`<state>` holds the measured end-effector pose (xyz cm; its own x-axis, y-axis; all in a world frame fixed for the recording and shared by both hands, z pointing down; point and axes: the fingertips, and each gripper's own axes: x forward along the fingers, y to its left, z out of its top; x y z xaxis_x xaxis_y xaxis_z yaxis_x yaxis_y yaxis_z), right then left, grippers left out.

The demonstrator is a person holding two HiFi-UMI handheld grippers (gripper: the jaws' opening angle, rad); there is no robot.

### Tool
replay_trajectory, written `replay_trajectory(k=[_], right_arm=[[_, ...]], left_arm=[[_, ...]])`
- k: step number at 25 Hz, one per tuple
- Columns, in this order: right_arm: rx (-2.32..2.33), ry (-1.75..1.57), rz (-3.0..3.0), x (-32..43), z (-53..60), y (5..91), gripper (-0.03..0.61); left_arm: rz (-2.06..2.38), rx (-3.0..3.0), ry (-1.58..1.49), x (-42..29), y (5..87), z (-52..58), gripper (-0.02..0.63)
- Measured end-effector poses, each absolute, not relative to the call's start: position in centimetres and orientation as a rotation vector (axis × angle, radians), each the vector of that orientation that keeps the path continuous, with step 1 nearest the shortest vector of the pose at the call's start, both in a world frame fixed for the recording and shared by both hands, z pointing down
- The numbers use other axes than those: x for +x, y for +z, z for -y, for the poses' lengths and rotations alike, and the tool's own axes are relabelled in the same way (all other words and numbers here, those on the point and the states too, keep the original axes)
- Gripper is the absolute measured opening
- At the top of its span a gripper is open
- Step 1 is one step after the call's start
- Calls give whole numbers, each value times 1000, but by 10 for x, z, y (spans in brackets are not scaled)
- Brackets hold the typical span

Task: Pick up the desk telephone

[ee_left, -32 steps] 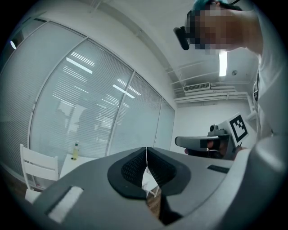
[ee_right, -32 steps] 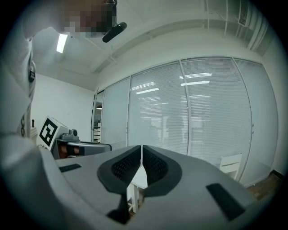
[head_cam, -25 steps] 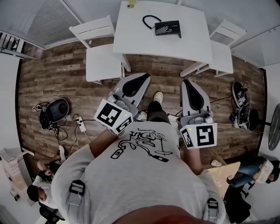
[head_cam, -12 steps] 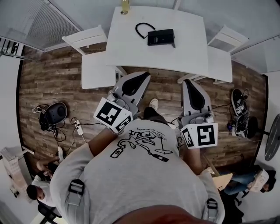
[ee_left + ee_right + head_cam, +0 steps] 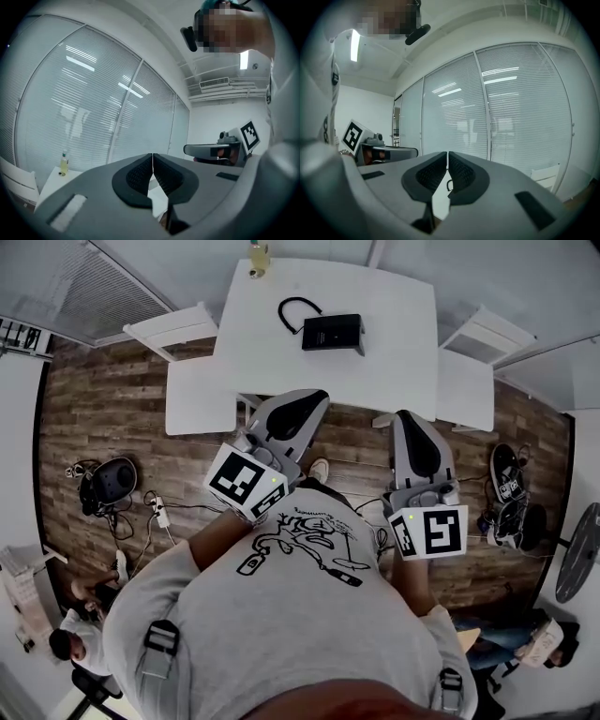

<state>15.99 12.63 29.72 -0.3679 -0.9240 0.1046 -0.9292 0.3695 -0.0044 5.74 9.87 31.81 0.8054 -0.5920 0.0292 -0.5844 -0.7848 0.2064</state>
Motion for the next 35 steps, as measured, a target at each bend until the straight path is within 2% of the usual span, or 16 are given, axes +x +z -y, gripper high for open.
replay_trajectory(k=[15, 35], right_arm=[[1674, 115, 2551, 160, -77, 308, 11], [1593, 97, 2561, 116, 101, 310, 11]], left_arm=[[947, 2761, -32, 59, 333, -54, 8], [996, 2727, -66, 18, 335, 119, 8]])
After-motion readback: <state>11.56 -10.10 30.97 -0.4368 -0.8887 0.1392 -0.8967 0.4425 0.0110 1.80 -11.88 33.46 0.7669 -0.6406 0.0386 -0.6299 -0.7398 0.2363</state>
